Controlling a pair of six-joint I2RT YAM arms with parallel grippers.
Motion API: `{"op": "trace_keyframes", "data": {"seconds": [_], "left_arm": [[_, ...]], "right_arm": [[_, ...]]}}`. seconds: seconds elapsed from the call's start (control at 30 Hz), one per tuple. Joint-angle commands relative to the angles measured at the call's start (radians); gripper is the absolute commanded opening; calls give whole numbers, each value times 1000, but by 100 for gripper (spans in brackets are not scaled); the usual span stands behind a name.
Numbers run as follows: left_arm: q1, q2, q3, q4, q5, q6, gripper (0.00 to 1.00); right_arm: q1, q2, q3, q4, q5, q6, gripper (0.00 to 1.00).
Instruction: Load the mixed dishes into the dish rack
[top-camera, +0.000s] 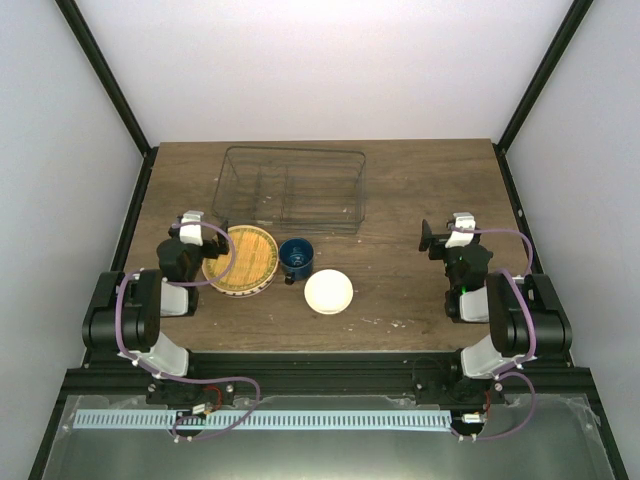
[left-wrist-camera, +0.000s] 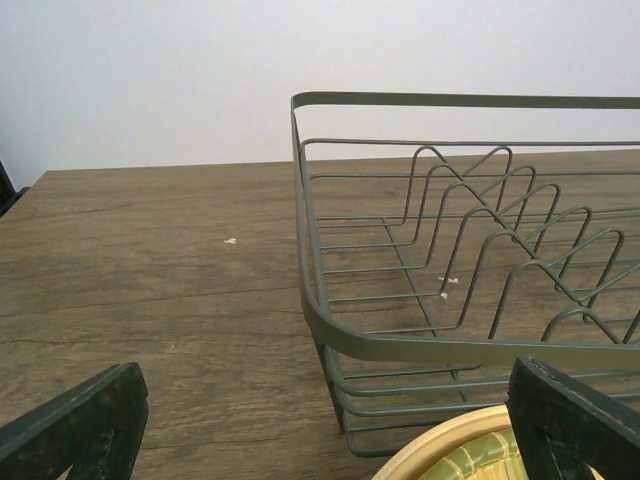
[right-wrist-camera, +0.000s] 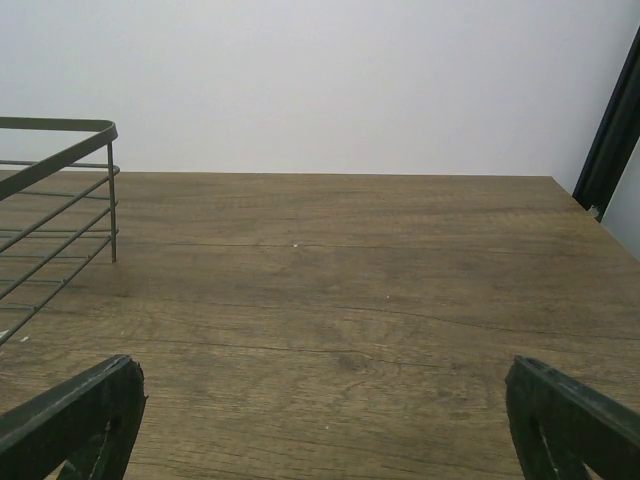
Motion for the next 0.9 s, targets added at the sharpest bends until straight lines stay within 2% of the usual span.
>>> {"op": "trace_keyframes", "data": {"seconds": [0.0,0.7,0.87], "left_arm": [[-3,-3,12,14,2,12,100],[-11,-7,15,7,-29,11,100],[-20,-135,60,-186,-46,22,100]], "right_arm": [[-5,1,24,12,-1,2,100],[-5,-2,20,14,-3,2,100],[20,-32,55,-60,63,-4,100]]}}
